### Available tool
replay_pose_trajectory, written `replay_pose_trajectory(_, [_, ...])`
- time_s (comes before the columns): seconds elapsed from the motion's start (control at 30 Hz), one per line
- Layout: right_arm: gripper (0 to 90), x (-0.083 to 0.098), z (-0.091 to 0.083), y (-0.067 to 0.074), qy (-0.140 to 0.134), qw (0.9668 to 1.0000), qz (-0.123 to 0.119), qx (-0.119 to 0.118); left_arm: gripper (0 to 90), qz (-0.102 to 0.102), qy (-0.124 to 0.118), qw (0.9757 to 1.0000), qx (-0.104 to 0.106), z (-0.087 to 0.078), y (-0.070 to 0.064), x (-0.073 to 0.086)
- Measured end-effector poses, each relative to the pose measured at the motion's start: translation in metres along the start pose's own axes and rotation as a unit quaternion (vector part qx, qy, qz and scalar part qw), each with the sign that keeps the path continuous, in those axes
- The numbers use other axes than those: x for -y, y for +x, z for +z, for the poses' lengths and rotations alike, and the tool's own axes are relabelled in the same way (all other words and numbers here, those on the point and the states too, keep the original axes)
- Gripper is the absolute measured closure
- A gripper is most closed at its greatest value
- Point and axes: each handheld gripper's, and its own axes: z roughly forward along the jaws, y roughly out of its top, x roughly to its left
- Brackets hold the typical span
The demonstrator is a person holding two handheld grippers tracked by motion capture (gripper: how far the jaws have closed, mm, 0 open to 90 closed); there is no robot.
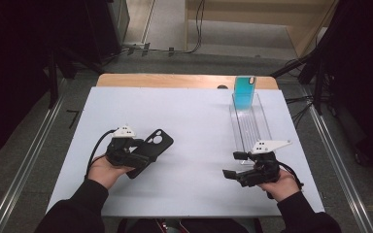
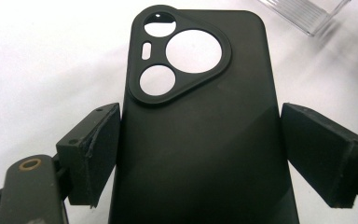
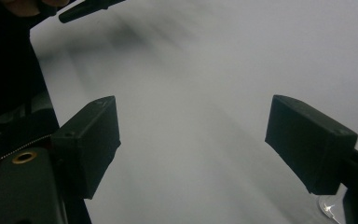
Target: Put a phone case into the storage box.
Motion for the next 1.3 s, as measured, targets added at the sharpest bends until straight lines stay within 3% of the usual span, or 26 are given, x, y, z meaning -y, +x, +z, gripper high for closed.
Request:
replay_pose_trajectory(0.27, [15.7, -0.009, -0.001, 0.003, -0.005, 0.9994, 0.033, 0.008, 15.6, -0.019, -0.012, 0.9991, -0.035, 0.002, -0.016, -0.004])
replay_pose_trajectory(0.4, [15.7, -0.012, 0.0, 0.004, -0.006, 0.9988, 0.047, 0.009, 15.6, -0.04, -0.018, 0.9984, -0.037, 0.007, -0.023, -0.006])
replay_pose_trajectory(0.53, [15.7, -0.014, 0.001, 0.005, -0.007, 0.9979, 0.063, 0.011, 15.5, -0.048, -0.019, 0.998, -0.036, 0.013, -0.031, -0.009])
replay_pose_trajectory(1.07, [15.9, -0.028, 0.005, 0.012, -0.023, 0.9936, 0.108, 0.021, 15.5, -0.057, -0.047, 0.9957, -0.056, 0.036, -0.061, -0.012])
replay_pose_trajectory(1.3, [16.3, -0.036, 0.009, 0.015, -0.032, 0.9924, 0.116, 0.023, 15.5, -0.047, -0.086, 0.9921, -0.078, 0.043, -0.077, -0.009])
